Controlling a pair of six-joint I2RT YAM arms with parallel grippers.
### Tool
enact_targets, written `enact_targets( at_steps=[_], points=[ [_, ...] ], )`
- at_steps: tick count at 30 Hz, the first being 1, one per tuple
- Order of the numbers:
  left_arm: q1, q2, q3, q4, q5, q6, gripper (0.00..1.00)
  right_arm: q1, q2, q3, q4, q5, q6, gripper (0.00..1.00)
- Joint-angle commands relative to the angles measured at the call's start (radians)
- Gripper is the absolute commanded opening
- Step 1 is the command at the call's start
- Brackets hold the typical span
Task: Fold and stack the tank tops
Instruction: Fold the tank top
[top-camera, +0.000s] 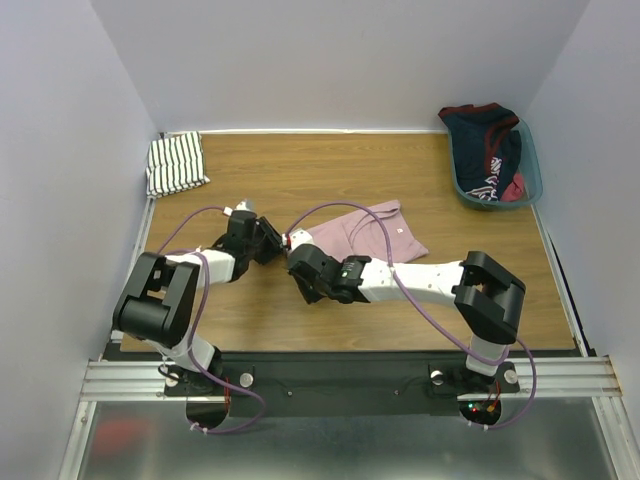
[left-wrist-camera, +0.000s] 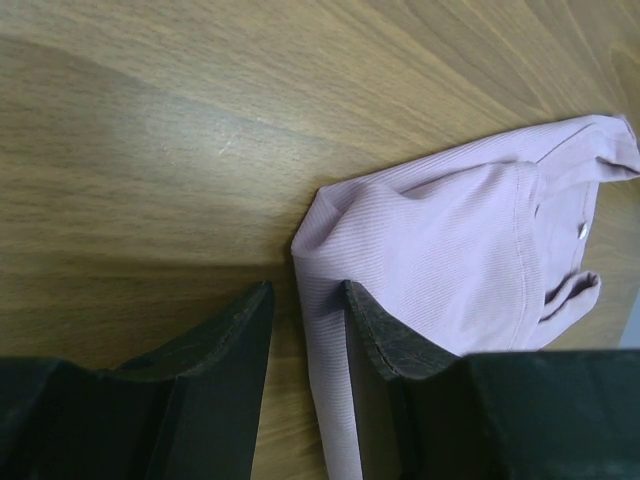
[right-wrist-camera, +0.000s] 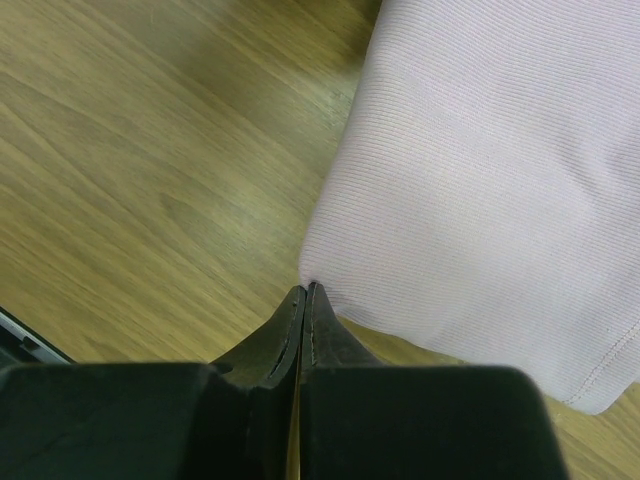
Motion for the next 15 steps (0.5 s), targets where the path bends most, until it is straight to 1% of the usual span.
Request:
enact_targets(
  at_steps=[1,3,5,8,12,14,15],
  points=[
    [-0.002,0.023,0.012,0.057,0.018,0.009,0.47,0.014,-0.011,0.018,0.035,-0.006,0.012,0.0],
    [-0.002,0.035,0.014,0.07,0.024,0.009,0.48,0.016,-0.009,0.016,0.035,-0.006,0.013,0.0],
    [-0.002,0.05,0.02,0.075,0.026,0.009,0.47,0.017,-0.008,0.016,0.034,-0.004,0.013,0.0],
    [-0.002,0.062,0.024,0.078,0.026,0.006,0.4,0.02,-0.008,0.018,0.034,-0.003,0.013,0.0],
    [-0.002,0.061,0.023,0.075,0.007,0.004,0.08,0.028,0.005,0.024,0.034,-0.006,0.013,0.0],
    [-0.001,0.05,0.029,0.06,-0.019,0.009,0.0,0.034,0.014,0.035,0.034,-0.011,0.012,0.01],
    [0.001,0.03,0.031,0.046,-0.031,0.007,0.0,0.045,0.02,0.042,0.034,-0.012,0.012,0.0]
  ],
)
